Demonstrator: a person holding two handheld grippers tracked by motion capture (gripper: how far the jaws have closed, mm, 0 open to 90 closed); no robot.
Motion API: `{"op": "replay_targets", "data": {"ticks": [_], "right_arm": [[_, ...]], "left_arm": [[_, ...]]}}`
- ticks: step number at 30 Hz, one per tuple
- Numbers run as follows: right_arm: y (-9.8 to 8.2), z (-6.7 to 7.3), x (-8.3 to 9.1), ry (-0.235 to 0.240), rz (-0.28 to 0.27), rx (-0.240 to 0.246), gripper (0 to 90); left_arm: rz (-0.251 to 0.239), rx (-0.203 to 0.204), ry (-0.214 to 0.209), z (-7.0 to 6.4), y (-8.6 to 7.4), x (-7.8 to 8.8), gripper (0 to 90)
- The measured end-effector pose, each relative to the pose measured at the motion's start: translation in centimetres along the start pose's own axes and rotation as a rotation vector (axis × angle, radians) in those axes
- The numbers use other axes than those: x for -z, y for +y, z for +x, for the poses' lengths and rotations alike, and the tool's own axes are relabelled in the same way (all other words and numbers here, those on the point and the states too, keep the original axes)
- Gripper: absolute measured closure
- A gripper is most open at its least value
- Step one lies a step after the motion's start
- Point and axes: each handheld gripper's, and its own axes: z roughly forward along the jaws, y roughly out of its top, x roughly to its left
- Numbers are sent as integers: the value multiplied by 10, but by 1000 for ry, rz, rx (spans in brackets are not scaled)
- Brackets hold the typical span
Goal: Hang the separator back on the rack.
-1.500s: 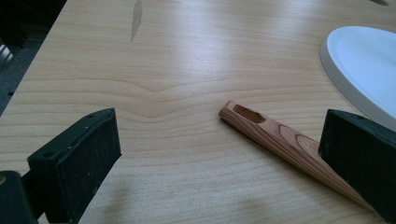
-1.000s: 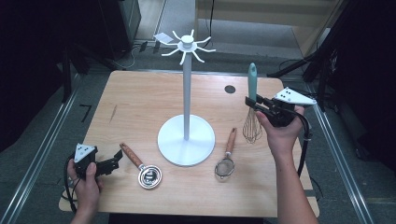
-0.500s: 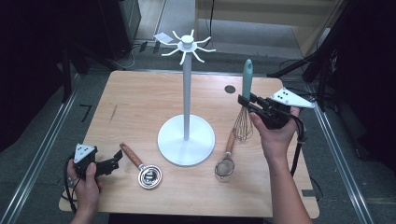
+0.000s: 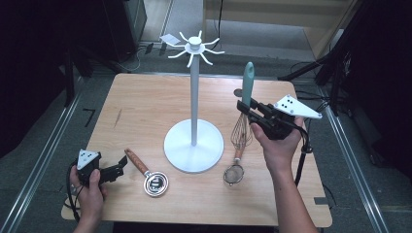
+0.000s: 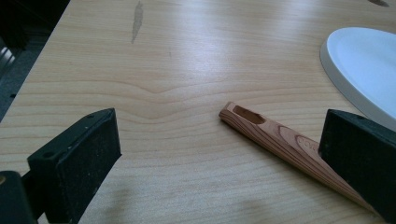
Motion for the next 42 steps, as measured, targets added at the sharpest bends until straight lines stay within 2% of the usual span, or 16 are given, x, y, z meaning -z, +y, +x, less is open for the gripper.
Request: {"op": "replay_targets", "data": {"ticks": [4, 5, 11, 12, 20, 25, 26, 42], "right_arm": [[3, 8, 0, 16, -8, 5, 709], [4, 13, -1, 32, -11, 18, 709], [8, 26, -1, 61, -22, 16, 709], [9, 31, -2, 81, -23, 18, 709], [14, 46, -3, 112, -36, 11, 709], [19, 58, -3, 124, -45, 29, 709], [20, 61, -3, 139, -55, 28, 709], [29, 75, -13, 164, -43, 14, 709]], "left_arm": [[-3, 2, -2, 0, 0, 0, 0], [-3, 2, -2, 0, 0, 0, 0], [-4, 2, -3, 0, 0, 0, 0], [-3, 2, -3, 0, 0, 0, 0], [-3, 3, -3, 0, 0, 0, 0], [-3, 2, -4, 0, 0, 0, 0], [-4, 2, -4, 0, 0, 0, 0], [-4, 3, 0, 0, 0, 0, 0]]}}
